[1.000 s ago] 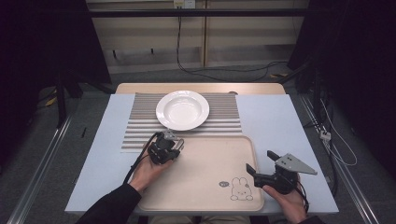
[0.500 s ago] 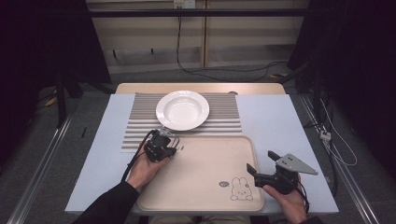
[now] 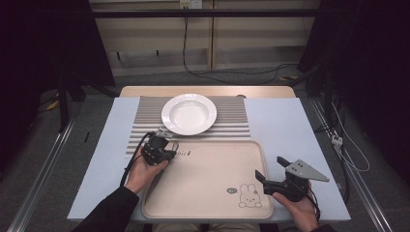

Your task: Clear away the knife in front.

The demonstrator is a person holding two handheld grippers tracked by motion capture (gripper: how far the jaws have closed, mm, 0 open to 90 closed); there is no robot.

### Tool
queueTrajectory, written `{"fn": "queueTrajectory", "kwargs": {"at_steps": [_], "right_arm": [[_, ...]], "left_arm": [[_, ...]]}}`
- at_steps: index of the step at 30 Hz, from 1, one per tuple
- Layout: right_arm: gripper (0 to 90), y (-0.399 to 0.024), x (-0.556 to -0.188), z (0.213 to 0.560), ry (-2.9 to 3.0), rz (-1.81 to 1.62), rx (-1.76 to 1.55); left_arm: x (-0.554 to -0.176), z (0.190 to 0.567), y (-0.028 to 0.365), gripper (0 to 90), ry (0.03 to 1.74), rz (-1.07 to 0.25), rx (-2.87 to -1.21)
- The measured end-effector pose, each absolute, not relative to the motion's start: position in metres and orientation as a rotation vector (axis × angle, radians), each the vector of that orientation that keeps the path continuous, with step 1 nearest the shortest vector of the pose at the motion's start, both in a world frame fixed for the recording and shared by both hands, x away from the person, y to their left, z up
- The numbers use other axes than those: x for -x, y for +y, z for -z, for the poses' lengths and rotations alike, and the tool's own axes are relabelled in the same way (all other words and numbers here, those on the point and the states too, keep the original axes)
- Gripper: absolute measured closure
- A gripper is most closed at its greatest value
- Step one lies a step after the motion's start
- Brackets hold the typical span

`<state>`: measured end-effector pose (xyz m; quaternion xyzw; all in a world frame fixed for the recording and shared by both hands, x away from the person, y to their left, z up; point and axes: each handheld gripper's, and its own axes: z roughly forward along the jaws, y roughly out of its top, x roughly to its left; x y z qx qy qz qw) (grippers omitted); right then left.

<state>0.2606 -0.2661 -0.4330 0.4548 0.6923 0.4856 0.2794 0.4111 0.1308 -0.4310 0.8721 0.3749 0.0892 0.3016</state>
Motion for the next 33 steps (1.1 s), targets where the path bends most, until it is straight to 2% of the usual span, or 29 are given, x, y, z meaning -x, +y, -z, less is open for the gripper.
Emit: {"fn": "queueTrajectory", "kwargs": {"at_steps": [5, 8, 18, 33], "right_arm": [[7.4, -0.266, -0.261, 0.433, 1.860, -1.304, -1.226], [7.4, -0.266, -0.261, 0.433, 1.859, -1.304, -1.225], [7.4, -0.266, -0.261, 0.433, 1.859, -1.301, -1.225], [7.4, -0.265, -0.262, 0.433, 1.865, -1.307, -1.223]], "left_arm": [[-0.413, 0.428, 0.138, 90.0, 1.022, -0.244, -2.314], [-0.416, 0.430, 0.145, 90.0, 1.032, -0.183, -2.280], [-0.410, 0.434, 0.125, 90.0, 0.932, -0.239, -2.381], [-0.411, 0.434, 0.147, 90.0, 1.003, -0.234, -2.346]]}}
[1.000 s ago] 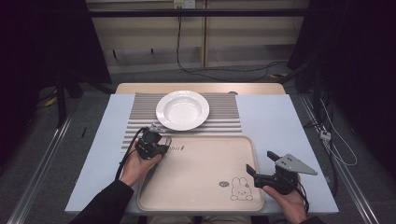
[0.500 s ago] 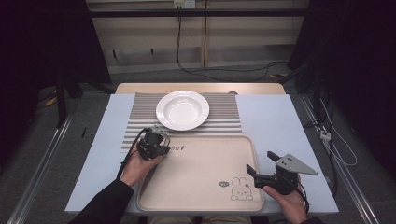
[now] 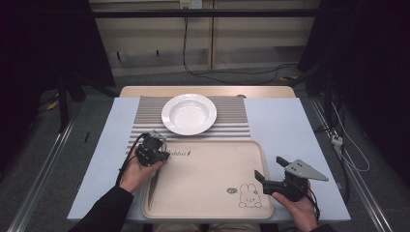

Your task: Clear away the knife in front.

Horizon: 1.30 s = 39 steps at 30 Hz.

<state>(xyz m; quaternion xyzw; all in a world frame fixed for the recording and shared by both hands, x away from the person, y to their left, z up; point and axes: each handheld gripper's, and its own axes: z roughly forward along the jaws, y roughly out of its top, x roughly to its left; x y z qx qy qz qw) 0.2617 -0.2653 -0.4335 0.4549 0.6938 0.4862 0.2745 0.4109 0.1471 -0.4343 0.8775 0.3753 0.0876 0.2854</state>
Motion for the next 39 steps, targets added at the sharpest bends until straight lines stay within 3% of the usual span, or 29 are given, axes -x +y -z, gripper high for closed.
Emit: {"fn": "queueTrajectory", "kwargs": {"at_steps": [16, 21, 27, 31, 34, 39], "right_arm": [[7.4, -0.265, -0.261, 0.433, 1.862, -1.305, -1.225], [7.4, -0.266, -0.261, 0.433, 1.859, -1.308, -1.229], [7.4, -0.266, -0.261, 0.433, 1.859, -1.309, -1.225], [7.4, -0.266, -0.260, 0.433, 1.858, -1.302, -1.221], [7.4, -0.266, -0.260, 0.433, 1.856, -1.303, -1.222], [7.4, -0.267, -0.260, 0.433, 1.854, -1.302, -1.227]], "left_arm": [[-0.406, 0.436, 0.157, 89.7, 1.004, -0.242, -2.319], [-0.403, 0.433, 0.155, 80.9, 0.951, -0.280, -2.276], [-0.393, 0.421, 0.151, 59.7, 0.900, -0.309, -2.188], [-0.387, 0.415, 0.147, 34.5, 0.903, -0.316, -2.122], [-0.382, 0.410, 0.146, 22.0, 0.877, -0.330, -2.110], [-0.373, 0.402, 0.153, 8.6, 0.903, -0.321, -2.084]]}}
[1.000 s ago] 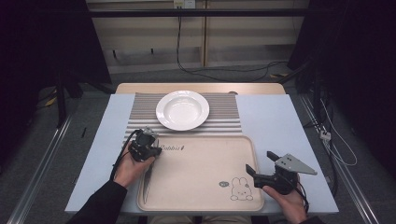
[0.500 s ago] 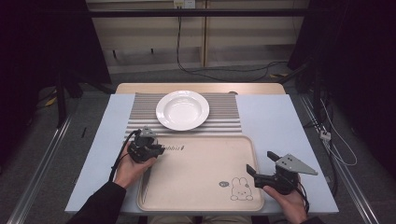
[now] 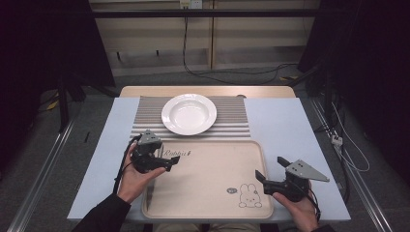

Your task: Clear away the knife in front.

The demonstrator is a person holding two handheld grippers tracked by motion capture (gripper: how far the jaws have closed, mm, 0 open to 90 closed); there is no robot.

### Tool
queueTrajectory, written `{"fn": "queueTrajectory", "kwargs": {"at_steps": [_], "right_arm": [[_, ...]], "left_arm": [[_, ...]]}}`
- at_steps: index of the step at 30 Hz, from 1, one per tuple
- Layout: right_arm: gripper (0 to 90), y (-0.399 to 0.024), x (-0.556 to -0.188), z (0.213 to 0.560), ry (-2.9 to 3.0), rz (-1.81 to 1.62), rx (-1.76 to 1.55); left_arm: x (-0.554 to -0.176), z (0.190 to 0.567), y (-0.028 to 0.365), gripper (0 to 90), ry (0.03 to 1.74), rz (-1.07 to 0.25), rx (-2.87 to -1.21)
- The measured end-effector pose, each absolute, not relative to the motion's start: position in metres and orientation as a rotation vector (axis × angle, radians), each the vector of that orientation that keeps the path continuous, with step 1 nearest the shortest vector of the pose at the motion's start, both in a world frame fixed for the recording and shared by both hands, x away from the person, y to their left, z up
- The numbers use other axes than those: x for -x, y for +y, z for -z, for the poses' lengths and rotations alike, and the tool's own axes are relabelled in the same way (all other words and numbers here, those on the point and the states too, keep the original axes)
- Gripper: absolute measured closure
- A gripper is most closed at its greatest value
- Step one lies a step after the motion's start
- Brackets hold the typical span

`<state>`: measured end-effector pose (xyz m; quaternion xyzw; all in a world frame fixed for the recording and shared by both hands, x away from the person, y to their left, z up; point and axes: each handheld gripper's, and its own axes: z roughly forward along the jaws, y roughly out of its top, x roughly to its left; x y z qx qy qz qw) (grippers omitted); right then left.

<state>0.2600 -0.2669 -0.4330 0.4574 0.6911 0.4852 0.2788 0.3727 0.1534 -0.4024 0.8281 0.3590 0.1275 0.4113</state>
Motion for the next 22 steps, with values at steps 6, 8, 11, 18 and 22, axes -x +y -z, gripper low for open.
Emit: {"fn": "queueTrajectory", "kwargs": {"at_steps": [6, 8, 11, 18, 22], "right_arm": [[7.4, -0.267, -0.259, 0.433, 1.850, -1.296, -1.232], [7.4, -0.267, -0.259, 0.433, 1.847, -1.297, -1.237], [7.4, -0.267, -0.259, 0.433, 1.846, -1.294, -1.237], [7.4, -0.269, -0.259, 0.433, 1.839, -1.295, -1.244], [7.4, -0.269, -0.259, 0.433, 1.840, -1.297, -1.244]], "left_arm": [[-0.356, 0.404, 0.176, 5.6, 0.932, -0.416, -2.035], [-0.351, 0.404, 0.184, 5.6, 0.942, -0.410, -2.014], [-0.343, 0.406, 0.194, 5.6, 0.980, -0.435, -2.000], [-0.334, 0.420, 0.218, 6.2, 1.003, -0.415, -1.932], [-0.336, 0.418, 0.224, 6.3, 1.017, -0.455, -1.901]]}}
